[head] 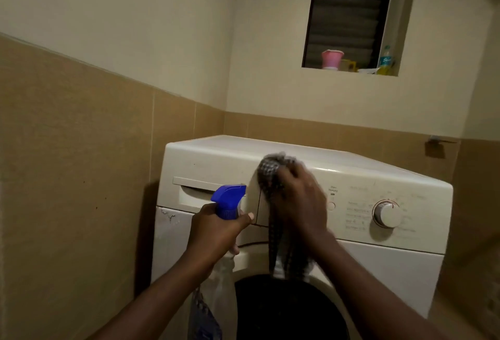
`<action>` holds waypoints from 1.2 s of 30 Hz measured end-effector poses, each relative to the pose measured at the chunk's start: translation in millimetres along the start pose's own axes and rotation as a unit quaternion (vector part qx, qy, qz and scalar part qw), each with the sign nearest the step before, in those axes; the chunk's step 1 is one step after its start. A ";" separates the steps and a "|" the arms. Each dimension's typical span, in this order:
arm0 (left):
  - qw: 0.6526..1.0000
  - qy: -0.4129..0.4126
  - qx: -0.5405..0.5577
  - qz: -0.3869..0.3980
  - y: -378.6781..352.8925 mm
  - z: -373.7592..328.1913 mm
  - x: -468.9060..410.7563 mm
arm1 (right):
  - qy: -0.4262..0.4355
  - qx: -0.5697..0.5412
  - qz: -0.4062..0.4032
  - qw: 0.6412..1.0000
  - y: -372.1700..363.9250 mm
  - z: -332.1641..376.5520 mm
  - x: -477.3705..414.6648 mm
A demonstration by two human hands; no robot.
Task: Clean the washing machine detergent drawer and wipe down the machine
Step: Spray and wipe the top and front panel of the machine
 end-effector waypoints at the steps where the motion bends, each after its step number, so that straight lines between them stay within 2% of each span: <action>1: 1.000 -0.001 0.003 -0.002 0.9 -2.2 1.0 | 0.030 -0.002 0.025 0.999 -6.2 6.0 17.7; 4: 1.000 -0.013 0.009 -0.009 5.1 -6.5 3.8 | 0.068 -0.008 0.076 0.995 -17.2 15.1 52.9; 7: 1.000 -0.008 0.001 -0.003 8.1 -5.5 7.2 | 0.100 -0.002 0.058 0.993 -14.4 9.4 44.1; 9: 1.000 -0.003 -0.008 0.001 8.0 -2.9 8.5 | 0.091 0.004 0.050 0.995 -7.0 1.1 22.6; 12: 1.000 -0.009 -0.015 0.000 2.9 -2.8 8.4 | 0.035 0.017 0.034 0.999 6.9 -6.7 -23.7; 15: 1.000 -0.012 -0.006 0.010 -4.9 -7.2 9.2 | -0.047 -0.050 0.003 0.998 25.3 -20.4 -45.8; 18: 1.000 -0.011 0.010 0.026 -10.2 -13.6 8.4 | -0.159 -0.084 -0.101 0.978 57.0 -57.7 -42.4; 20: 0.999 -0.011 -0.001 0.038 -14.6 -18.7 5.5 | -0.228 -0.061 -0.179 0.955 75.9 -88.2 -44.4; 21: 0.999 -0.013 -0.008 0.045 -18.8 -21.6 4.3 | -0.240 -0.035 -0.193 0.951 81.3 -101.7 -47.0; 26: 0.997 -0.039 -0.025 0.058 -45.7 -36.1 5.5 | -0.248 0.030 -0.059 0.966 64.6 -132.0 -27.9; 32: 0.997 -0.051 -0.035 0.039 -70.4 -58.5 -4.2 | -0.245 0.015 -0.109 0.963 56.1 -132.1 -14.1; 36: 0.993 -0.080 -0.042 0.077 -86.3 -61.8 0.7 | -0.240 0.000 -0.124 0.963 57.3 -137.2 -13.0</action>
Point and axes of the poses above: each hand's wrist, its own x-axis away from the middle knuckle, its own y-axis out of the back of the hand, z = x × y, the point moved 2 cm from there along -x, towards the middle knuckle, and after that the axes turned 7 degrees about y, right-handed, at the moved point
